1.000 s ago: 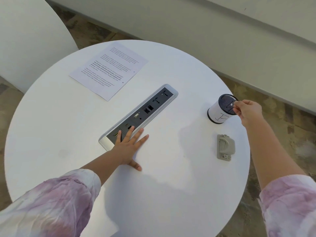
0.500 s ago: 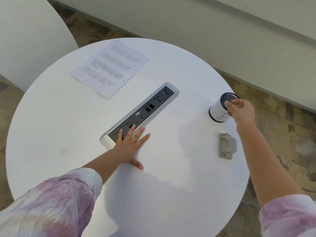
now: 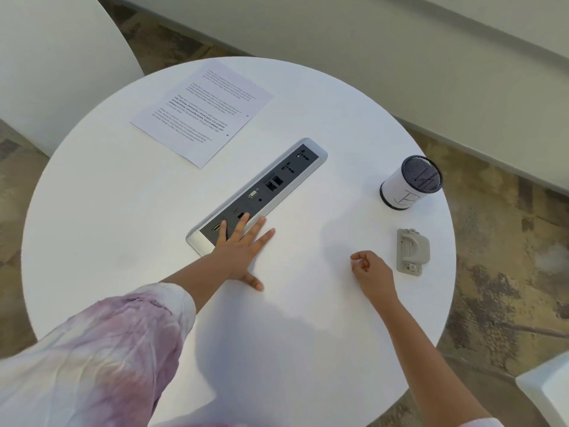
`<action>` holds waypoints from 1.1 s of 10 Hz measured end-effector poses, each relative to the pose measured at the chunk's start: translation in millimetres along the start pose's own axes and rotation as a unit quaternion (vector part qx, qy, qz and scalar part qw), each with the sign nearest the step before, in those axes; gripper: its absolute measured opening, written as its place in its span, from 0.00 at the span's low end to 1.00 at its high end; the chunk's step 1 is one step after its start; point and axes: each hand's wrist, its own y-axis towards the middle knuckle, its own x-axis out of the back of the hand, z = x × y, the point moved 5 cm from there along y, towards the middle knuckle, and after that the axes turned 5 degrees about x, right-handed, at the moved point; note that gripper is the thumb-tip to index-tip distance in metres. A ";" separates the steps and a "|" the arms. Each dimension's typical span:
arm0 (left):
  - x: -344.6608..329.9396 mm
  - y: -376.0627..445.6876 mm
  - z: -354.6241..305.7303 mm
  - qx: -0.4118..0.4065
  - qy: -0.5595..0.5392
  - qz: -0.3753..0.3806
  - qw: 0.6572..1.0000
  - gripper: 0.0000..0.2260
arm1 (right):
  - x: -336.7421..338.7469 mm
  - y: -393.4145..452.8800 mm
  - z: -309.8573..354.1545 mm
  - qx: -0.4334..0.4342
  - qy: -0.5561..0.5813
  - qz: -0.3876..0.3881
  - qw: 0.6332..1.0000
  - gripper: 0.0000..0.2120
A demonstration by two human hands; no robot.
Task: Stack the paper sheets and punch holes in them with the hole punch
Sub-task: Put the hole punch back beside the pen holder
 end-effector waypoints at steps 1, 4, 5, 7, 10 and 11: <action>0.6 -0.7 -0.5 -0.001 0.000 0.001 1.000 0.55 | -5.5 -6.0 4.3 0.021 -0.017 0.015 1.000 0.09; -0.3 -0.3 0.7 0.001 -0.004 0.001 1.000 0.55 | -20.1 -11.6 13.8 0.057 -0.072 -0.009 0.996 0.07; -0.2 0.2 0.8 0.001 -0.003 -0.001 1.000 0.55 | -21.8 -13.7 17.0 0.065 -0.111 -0.024 0.991 0.08; -0.2 0.1 1.3 -0.002 -0.012 0.000 1.000 0.55 | -22.6 -18.7 20.6 0.075 -0.169 -0.044 0.982 0.08; -1.0 0.7 1.4 -0.005 -0.013 -0.008 1.000 0.54 | -23.0 -16.9 27.2 0.101 -0.226 -0.033 0.968 0.07; -1.6 0.4 1.7 -0.005 -0.013 -0.010 1.000 0.54 | -26.0 -14.9 28.9 0.101 -0.243 -0.028 0.964 0.07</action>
